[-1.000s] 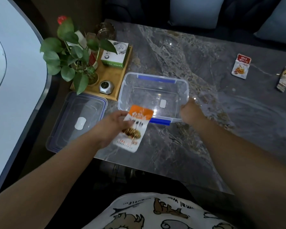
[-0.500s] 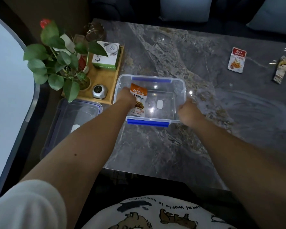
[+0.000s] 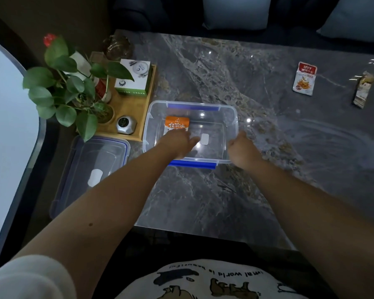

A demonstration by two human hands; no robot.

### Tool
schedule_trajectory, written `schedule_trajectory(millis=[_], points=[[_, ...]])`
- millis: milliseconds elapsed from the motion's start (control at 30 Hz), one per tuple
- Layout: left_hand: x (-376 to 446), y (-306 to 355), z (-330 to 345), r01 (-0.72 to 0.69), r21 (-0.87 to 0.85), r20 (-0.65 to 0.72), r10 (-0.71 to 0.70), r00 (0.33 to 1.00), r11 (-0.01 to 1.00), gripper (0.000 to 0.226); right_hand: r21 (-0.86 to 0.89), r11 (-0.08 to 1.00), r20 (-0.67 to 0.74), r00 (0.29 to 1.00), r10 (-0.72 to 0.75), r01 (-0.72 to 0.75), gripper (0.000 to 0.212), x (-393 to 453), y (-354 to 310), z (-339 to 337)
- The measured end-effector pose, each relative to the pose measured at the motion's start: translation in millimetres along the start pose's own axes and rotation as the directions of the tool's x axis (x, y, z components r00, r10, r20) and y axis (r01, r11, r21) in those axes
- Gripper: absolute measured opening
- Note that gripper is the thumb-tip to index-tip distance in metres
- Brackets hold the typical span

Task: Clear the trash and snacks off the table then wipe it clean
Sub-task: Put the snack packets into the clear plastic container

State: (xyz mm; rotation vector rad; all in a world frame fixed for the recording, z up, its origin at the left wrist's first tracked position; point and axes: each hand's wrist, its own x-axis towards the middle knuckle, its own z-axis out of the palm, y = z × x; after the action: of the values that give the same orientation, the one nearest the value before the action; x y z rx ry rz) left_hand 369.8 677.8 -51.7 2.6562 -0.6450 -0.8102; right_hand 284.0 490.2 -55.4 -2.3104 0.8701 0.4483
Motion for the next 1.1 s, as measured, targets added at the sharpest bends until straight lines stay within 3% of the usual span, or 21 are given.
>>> schedule_trajectory(millis=[100, 200, 267, 433, 567, 700, 767, 833, 933, 1100], points=[[-2, -7, -2, 0.008, 0.08, 0.049, -0.012, 0.999, 0.997, 0.062, 0.004, 1.0, 0.001, 1.0, -0.003, 0.003, 0.041, -1, 0, 0], [-5, -18, -10, -0.006, 0.143, 0.063, -0.003, 0.998, 0.99, 0.046, 0.017, 1.0, 0.002, 1.0, -0.009, 0.009, 0.041, -2, 1, 0], [-7, -23, -13, 0.002, 0.131, 0.049, -0.009, 0.999, 0.991, 0.039, 0.026, 1.0, 0.001, 1.0, -0.012, 0.012, 0.04, -1, 2, 0], [-4, -21, -11, 0.072, 0.064, 0.052, -0.075, 0.996, 0.995, 0.06, 0.019, 1.0, -0.016, 1.0, -0.016, 0.017, 0.039, 0, 1, 1], [-6, -20, -12, 0.069, 0.065, 0.028, -0.071, 0.997, 0.995, 0.055, 0.0, 1.0, -0.022, 1.0, -0.01, 0.01, 0.038, 0, 2, 0], [-10, -17, -14, 0.065, 0.043, -0.04, -0.063, 0.997, 0.997, 0.052, -0.012, 1.0, 0.048, 0.999, -0.007, 0.008, 0.059, -1, 2, -8], [-14, -15, -15, 0.04, 0.045, -0.086, -0.036, 0.996, 0.998, 0.047, 0.029, 0.999, 0.053, 0.998, -0.03, 0.029, 0.077, -7, 3, -17], [-19, -9, -16, -0.007, 0.058, -0.122, 0.014, 0.992, 0.998, 0.042, 0.043, 0.995, 0.004, 0.996, -0.09, 0.09, 0.079, -17, 5, -28], [-32, 5, -15, -0.082, 0.08, -0.181, 0.095, 0.979, 0.993, 0.047, -0.1, 0.981, -0.082, 0.981, -0.175, 0.167, 0.077, -29, 16, -40], [-50, 40, -10, -0.234, 0.269, -0.298, 0.312, 0.902, 0.934, 0.05, -0.334, 0.896, -0.207, 0.905, -0.372, 0.292, 0.07, -55, 42, -53]])
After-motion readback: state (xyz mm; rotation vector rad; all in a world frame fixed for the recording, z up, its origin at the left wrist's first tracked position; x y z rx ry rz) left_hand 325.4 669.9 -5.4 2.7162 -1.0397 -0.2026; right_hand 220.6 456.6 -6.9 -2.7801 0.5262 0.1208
